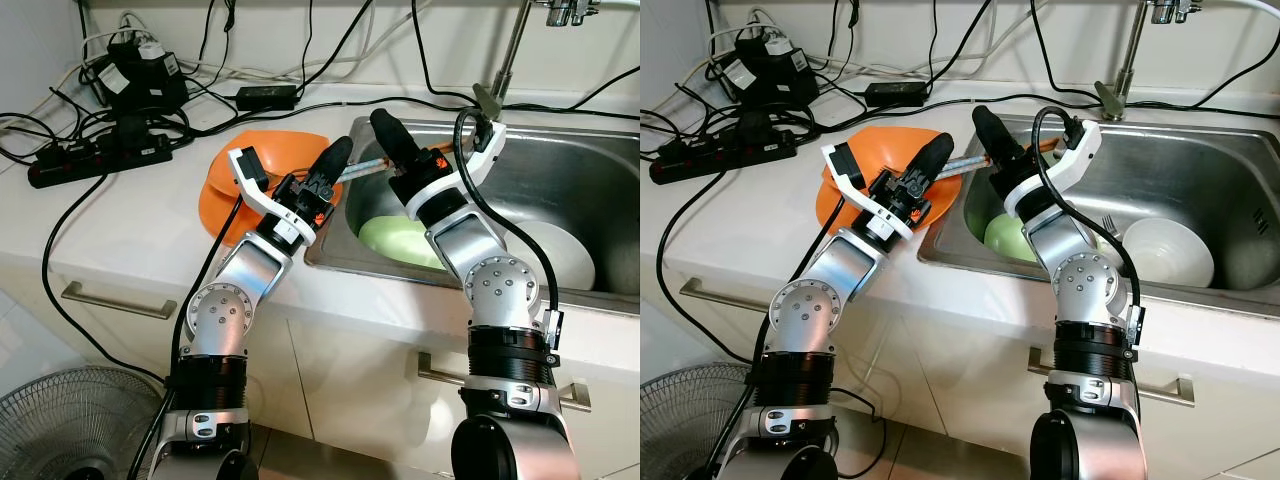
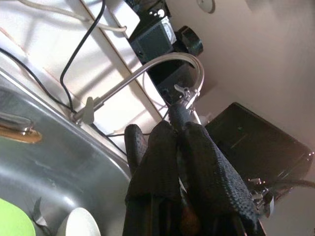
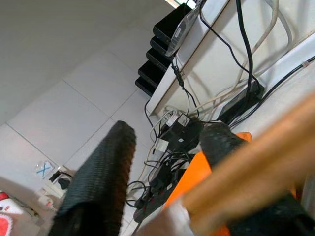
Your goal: Kitchen organization
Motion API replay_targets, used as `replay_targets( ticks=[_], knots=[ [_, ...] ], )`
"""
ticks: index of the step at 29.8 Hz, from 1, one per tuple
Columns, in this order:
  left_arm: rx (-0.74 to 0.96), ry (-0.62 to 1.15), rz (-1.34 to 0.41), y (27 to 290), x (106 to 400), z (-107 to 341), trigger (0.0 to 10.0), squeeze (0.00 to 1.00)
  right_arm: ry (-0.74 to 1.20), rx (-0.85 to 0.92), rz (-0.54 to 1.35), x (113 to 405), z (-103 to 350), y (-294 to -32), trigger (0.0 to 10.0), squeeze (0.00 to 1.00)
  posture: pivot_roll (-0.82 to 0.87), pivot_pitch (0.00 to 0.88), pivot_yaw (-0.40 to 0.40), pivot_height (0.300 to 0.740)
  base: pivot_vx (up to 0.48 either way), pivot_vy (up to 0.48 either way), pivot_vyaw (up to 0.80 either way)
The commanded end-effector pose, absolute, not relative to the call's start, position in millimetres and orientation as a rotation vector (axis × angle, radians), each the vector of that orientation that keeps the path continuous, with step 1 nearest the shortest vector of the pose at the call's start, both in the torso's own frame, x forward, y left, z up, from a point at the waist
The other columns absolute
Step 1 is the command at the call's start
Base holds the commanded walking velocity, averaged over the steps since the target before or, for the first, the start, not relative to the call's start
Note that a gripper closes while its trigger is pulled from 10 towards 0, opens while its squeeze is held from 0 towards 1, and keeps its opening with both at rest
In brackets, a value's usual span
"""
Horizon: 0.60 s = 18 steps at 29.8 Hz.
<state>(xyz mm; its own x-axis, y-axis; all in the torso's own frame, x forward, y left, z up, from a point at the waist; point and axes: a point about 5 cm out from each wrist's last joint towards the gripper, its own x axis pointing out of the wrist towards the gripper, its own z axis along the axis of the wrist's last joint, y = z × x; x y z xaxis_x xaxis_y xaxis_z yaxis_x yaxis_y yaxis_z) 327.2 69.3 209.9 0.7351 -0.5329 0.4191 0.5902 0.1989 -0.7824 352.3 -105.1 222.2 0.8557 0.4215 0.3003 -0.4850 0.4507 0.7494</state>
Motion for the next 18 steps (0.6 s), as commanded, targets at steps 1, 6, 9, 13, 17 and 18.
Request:
replay_targets(
  ticks=[1, 6, 9, 13, 17, 18],
  knots=[
    [-1.133, -0.105, -0.744, 73.0, 329.4, 214.3, 0.0, 0.00, -0.092, 0.956, 0.575, 354.9, 231.2, -100.8, 0.0, 0.00, -0.09, 0.000, 0.118, 0.740, 0.000, 0.000, 0.00],
    [-1.138, -0.125, -0.686, 79.8, 335.4, 214.6, 0.0, 0.00, -0.092, 0.957, 0.574, 354.8, 230.6, -100.8, 0.0, 0.00, -0.09, 0.000, 0.119, 0.740, 0.000, 0.000, 0.00],
    [-1.146, -0.130, -0.673, 81.0, 337.2, 214.8, 0.0, 0.00, -0.087, 0.960, 0.576, 354.1, 229.6, -99.1, 0.0, 0.00, -0.09, 0.000, 0.117, 0.740, 0.000, 0.000, 0.00],
    [-1.149, -0.118, -0.688, 76.8, 335.8, 213.9, 0.0, 0.00, -0.085, 0.962, 0.580, 353.7, 229.5, -97.8, 0.0, 0.00, -0.10, 0.000, 0.116, 0.740, 0.000, 0.000, 0.00],
    [-1.155, -0.090, -0.697, 71.4, 335.2, 209.6, 0.0, 0.00, -0.086, 0.964, 0.578, 354.1, 229.9, -98.0, 0.0, 0.00, -0.10, 0.000, 0.115, 0.740, 0.000, 0.000, 0.00],
    [-1.155, -0.090, -0.697, 71.4, 335.2, 209.6, 0.0, 0.00, -0.086, 0.964, 0.578, 354.1, 229.9, -98.0, 0.0, 0.00, -0.10, 0.000, 0.115, 0.740, 0.000, 0.000, 0.00]
  ],
)
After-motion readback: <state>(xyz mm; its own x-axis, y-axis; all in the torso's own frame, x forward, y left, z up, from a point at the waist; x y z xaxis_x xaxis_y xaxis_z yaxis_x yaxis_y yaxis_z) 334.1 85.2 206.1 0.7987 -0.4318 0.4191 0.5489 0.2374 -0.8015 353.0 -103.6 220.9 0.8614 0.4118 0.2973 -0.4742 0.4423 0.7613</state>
